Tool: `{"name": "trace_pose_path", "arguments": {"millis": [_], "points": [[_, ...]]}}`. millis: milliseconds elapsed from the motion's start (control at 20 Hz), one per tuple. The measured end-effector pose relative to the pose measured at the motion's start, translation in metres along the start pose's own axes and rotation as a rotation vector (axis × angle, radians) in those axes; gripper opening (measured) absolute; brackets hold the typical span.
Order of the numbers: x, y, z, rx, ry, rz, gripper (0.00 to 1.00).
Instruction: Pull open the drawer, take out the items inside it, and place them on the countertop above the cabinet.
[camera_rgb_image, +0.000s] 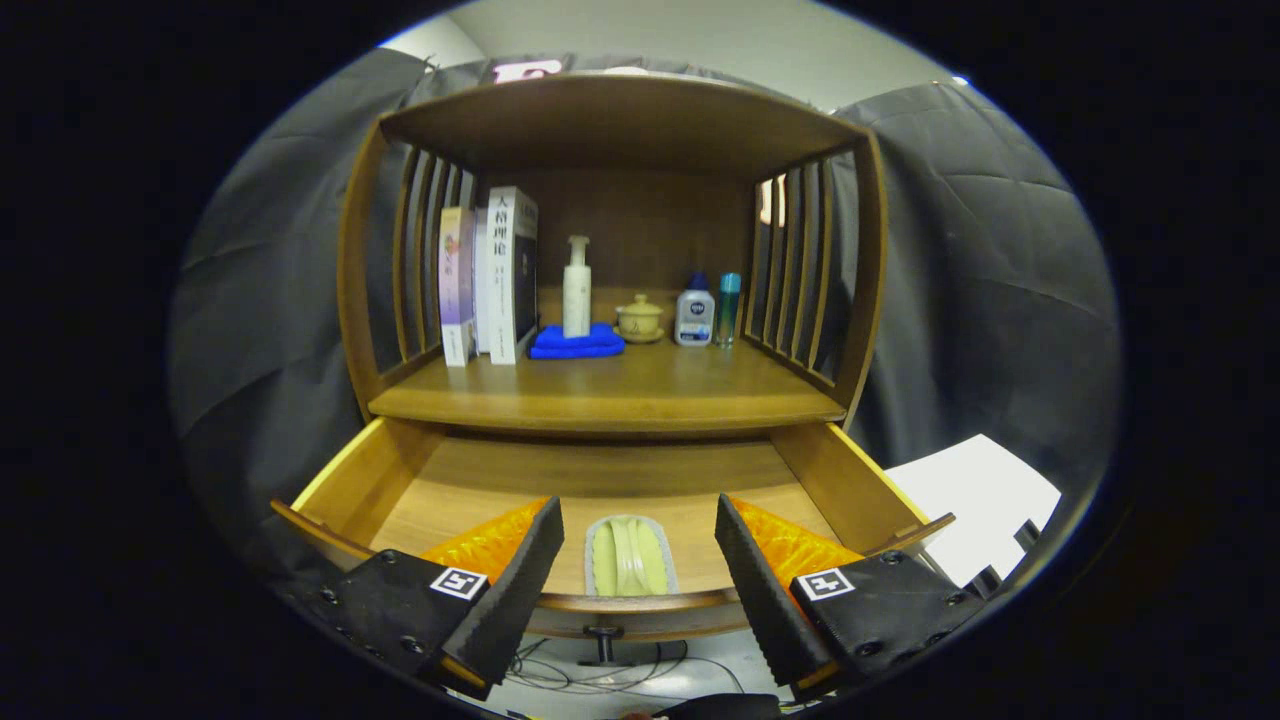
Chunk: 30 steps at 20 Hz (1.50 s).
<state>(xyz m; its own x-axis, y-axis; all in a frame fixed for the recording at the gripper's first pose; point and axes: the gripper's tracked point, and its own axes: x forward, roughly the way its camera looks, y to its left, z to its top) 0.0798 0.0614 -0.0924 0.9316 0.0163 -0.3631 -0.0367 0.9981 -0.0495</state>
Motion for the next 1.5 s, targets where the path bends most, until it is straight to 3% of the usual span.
{"name": "trace_pose_path", "arguments": {"millis": [250,700,900,1150,1200,1300,1500], "points": [[0.036,-0.002,0.000,-0.012,0.156,-0.042,0.97],[0.081,0.010,-0.049,0.004,0.401,-0.016,0.95],[0.083,0.007,-0.070,-0.020,0.466,-0.043,0.71],[0.087,0.018,-0.076,0.015,0.468,0.013,0.31],[0.086,0.018,-0.074,0.018,0.465,0.018,0.31],[0.086,0.024,-0.071,0.007,0.438,0.044,0.18],[0.087,0.023,-0.064,0.008,0.352,0.045,0.17]]}}
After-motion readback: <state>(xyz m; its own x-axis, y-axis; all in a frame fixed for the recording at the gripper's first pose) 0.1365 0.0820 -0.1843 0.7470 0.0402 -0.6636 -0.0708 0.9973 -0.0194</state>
